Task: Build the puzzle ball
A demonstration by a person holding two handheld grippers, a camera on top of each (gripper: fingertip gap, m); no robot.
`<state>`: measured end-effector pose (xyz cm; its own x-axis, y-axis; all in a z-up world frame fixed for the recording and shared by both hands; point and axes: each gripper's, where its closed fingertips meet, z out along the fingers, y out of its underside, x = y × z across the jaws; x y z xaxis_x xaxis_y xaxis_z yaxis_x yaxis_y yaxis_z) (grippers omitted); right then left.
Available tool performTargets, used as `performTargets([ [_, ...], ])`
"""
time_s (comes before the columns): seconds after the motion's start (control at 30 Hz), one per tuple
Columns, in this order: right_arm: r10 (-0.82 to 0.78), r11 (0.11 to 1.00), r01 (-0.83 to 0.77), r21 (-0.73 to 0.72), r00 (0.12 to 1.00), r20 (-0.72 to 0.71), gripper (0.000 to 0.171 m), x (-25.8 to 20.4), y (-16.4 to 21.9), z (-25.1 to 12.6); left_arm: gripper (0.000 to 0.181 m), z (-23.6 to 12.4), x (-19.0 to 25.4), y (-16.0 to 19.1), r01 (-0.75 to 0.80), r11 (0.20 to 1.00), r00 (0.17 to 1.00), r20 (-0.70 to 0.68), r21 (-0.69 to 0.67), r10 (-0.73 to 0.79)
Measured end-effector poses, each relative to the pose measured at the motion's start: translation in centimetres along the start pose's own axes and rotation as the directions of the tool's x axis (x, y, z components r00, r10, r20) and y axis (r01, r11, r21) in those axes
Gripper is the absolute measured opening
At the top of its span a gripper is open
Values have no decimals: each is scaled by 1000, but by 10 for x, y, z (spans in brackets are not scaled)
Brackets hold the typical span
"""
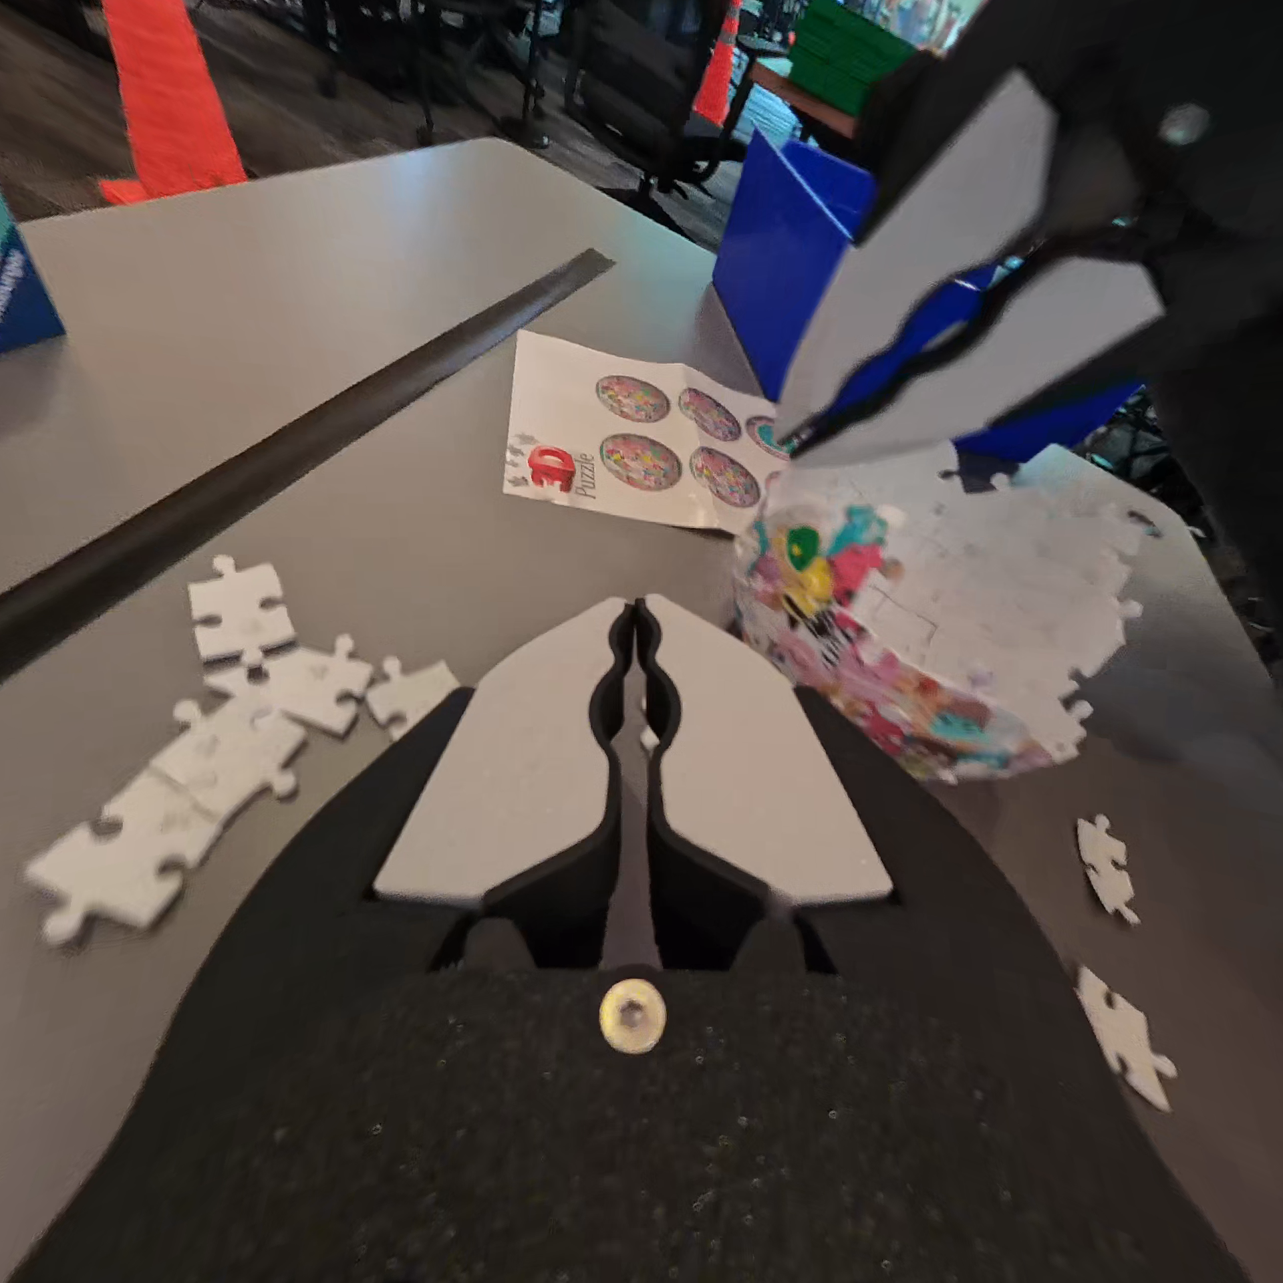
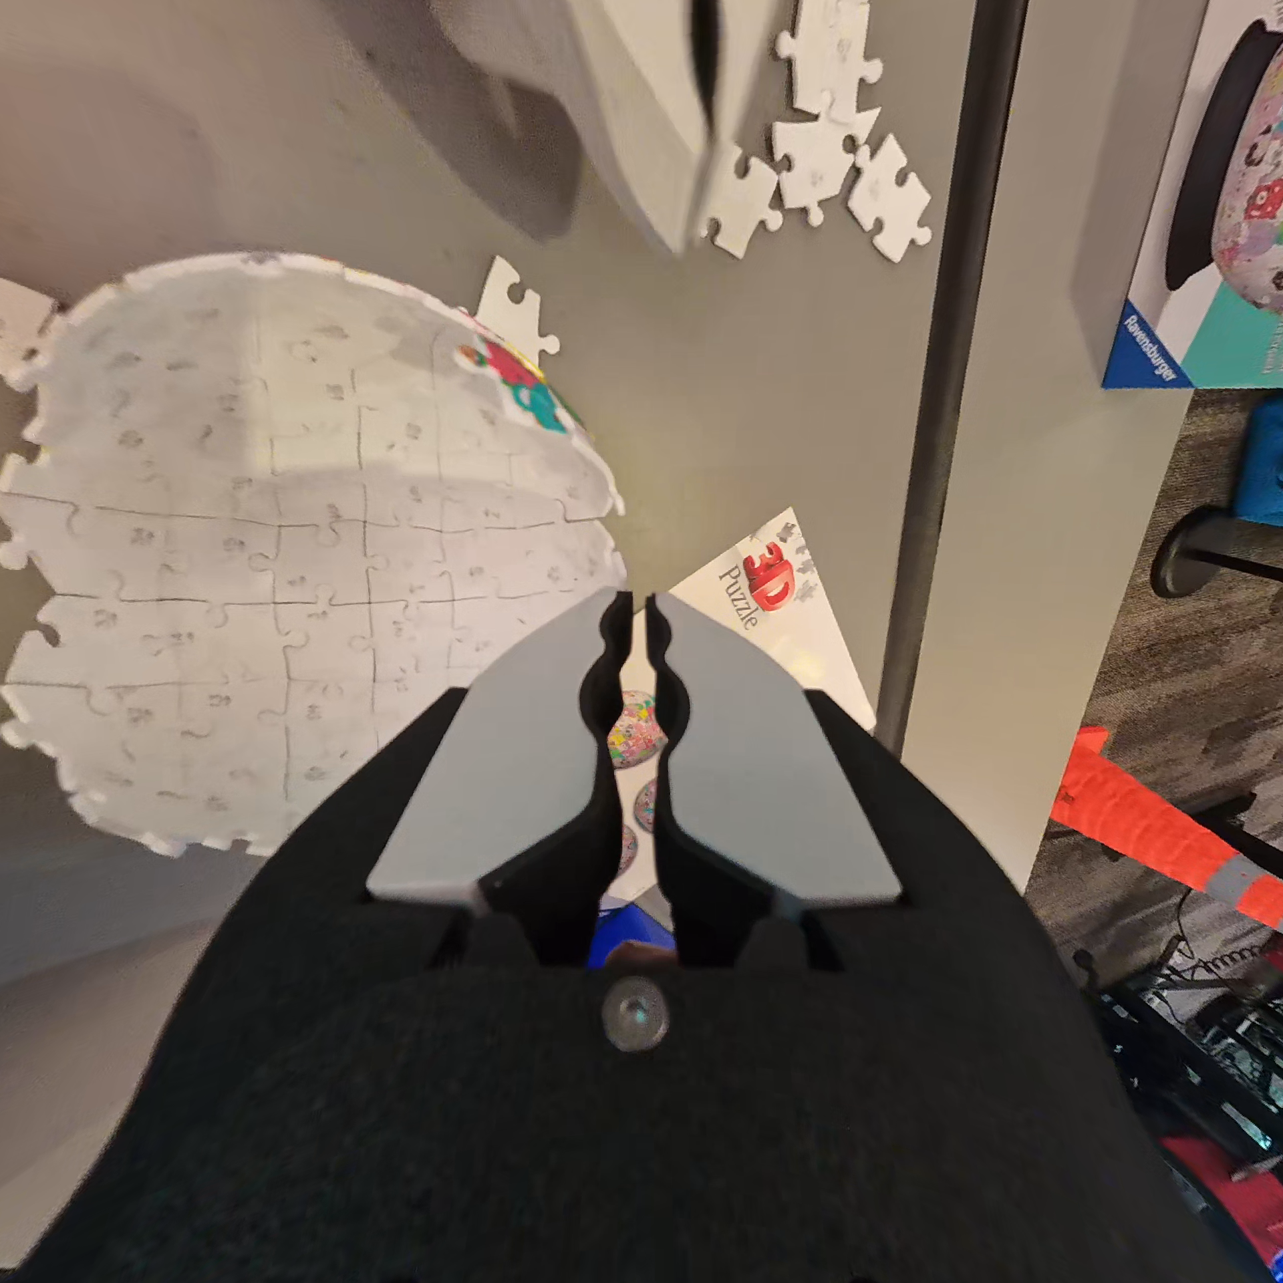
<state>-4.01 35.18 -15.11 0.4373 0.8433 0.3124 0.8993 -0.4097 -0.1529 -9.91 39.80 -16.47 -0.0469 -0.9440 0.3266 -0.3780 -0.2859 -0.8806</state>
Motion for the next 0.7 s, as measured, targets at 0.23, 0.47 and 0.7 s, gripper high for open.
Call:
performTargets([
  [0.23, 21, 999, -20, 51, 999, -31, 4, -8, -10, -19, 0, 53, 8, -3, -113, 983, 979, -183, -146, 85],
  [0.47, 125, 991, -120, 62, 987, -102, 32, -3, 17, -26, 0, 53, 19, -2, -150, 978, 967, -226, -144, 115],
  [0.7, 376, 913, -371, 173, 927, 3, 36, -16, 40, -15, 0, 59, 26, 5, -201, 964, 962, -223, -176, 160],
])
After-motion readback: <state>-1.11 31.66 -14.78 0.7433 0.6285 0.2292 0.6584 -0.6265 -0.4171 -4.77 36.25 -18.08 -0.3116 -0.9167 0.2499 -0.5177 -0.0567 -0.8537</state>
